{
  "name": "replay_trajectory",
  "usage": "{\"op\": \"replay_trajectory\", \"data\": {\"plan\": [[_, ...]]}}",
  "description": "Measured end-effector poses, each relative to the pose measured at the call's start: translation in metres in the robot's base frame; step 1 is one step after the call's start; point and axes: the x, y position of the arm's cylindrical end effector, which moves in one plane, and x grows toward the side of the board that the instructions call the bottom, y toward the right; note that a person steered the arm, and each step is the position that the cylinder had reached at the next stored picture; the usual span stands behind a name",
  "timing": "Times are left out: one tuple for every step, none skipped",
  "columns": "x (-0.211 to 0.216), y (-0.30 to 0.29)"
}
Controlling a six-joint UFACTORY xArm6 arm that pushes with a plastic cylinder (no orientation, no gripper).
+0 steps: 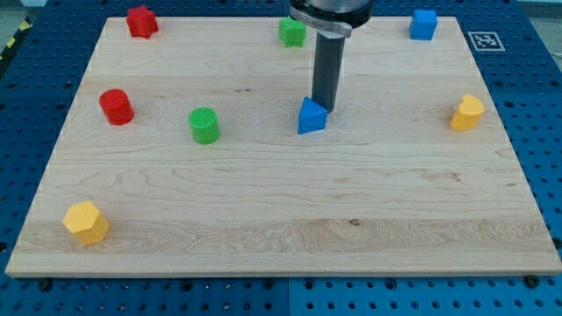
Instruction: Move the blue triangle to the bottom center of the board
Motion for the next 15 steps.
{"op": "replay_trajectory", "data": {"plan": [[-0.019,-0.007],[-0.027,-0.027],[-0.017,-0.042],[-0.009,-0.032],[-0.009,-0.011],[0.001,-0.006],[0.02,-0.003],[0.036,0.005],[0.048,0.011],[0.068,0.011],[0.072,0.011],[0.084,0.011],[0.088,0.011],[0.088,0.015],[0.088,0.015]]}}
